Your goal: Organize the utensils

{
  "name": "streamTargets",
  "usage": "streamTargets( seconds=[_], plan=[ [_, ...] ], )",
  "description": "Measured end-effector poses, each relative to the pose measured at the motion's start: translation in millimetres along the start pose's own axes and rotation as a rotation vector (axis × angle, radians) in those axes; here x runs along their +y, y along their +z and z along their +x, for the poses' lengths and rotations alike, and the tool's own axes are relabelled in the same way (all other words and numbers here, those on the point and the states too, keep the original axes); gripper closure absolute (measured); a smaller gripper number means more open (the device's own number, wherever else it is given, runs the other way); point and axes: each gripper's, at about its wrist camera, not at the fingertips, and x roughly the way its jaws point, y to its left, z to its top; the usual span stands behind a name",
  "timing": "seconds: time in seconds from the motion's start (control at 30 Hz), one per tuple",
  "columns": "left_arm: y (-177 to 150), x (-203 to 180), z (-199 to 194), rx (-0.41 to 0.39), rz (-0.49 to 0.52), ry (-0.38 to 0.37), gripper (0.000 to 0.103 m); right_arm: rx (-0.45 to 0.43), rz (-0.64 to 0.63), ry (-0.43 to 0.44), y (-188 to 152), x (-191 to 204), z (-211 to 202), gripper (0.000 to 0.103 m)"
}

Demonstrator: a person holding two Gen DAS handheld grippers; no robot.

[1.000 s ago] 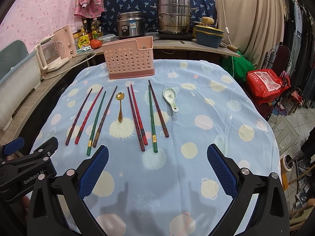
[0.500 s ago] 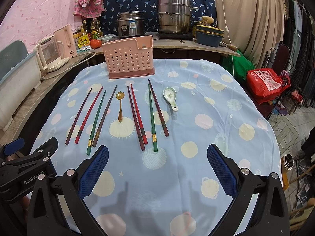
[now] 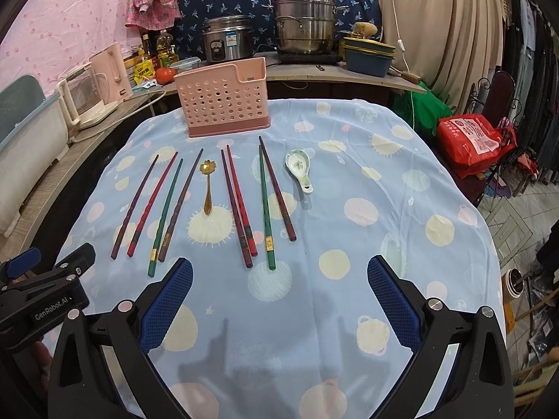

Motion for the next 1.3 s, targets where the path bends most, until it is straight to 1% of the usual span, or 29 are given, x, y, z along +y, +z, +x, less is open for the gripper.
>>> streamTargets(
  seconds=[0.2,0.27,0.5,0.67,0.77,0.83,0.93,1.07,1.13,1.17,1.2,1.23,1.27,1.3],
  plan=[
    [7.6,16.0,19.9,0.027,-0.032,0.02,0.007,0.026,0.016,-0.009,1.7,-4.5,14.3,0.007],
    [10.8,23.5,28.8,0.034,-0.047,0.015,0.007,0.036,0.019,-0.012,4.4,-7.4,19.1,0.007],
    [19.5,40.4,67.8,0.081,-0.079,0.046,0.007,0.071,0.035,-0.019,12.5,-13.6,40.1,0.007],
    [22.1,41.0,92.9,0.107,-0.057,0.034,0.011,0.094,0.036,-0.024,20.4,-13.1,55.8,0.007],
    [23.7,42.6,108.0,0.135,-0.063,0.004,0.019,0.104,0.035,-0.028,23.9,-12.1,63.5,0.007],
    [23.1,42.8,116.1,0.157,-0.067,-0.017,0.03,0.112,0.034,-0.028,25.4,-10.8,68.0,0.007],
    [20.3,41.7,123.6,0.184,-0.065,-0.041,0.042,0.121,0.031,-0.03,26.8,-9.6,73.6,0.007],
    [18.1,39.7,122.9,0.183,-0.054,-0.06,0.052,0.13,0.026,-0.025,30.2,-6.7,81.0,0.007],
    [18.3,39.2,122.5,0.183,-0.051,-0.07,0.063,0.132,0.023,-0.021,31.7,-5.1,83.1,0.007],
    [18.6,38.7,122.1,0.181,-0.049,-0.08,0.067,0.134,0.022,-0.019,32.5,-4.0,84.6,0.007],
    [18.5,38.3,121.5,0.182,-0.048,-0.088,0.074,0.136,0.019,-0.016,33.3,-2.7,86.4,0.007],
    [19.1,37.9,121.1,0.183,-0.047,-0.097,0.085,0.137,0.016,-0.014,34.2,-1.8,87.7,0.007],
    [19.4,36.9,120.6,0.187,-0.046,-0.12,0.093,0.135,0.013,-0.015,34.9,-0.9,88.3,0.008],
    [19.5,36.1,120.0,0.194,-0.047,-0.138,0.095,0.132,0.01,-0.013,36.8,-0.3,89.2,0.009]
  ],
)
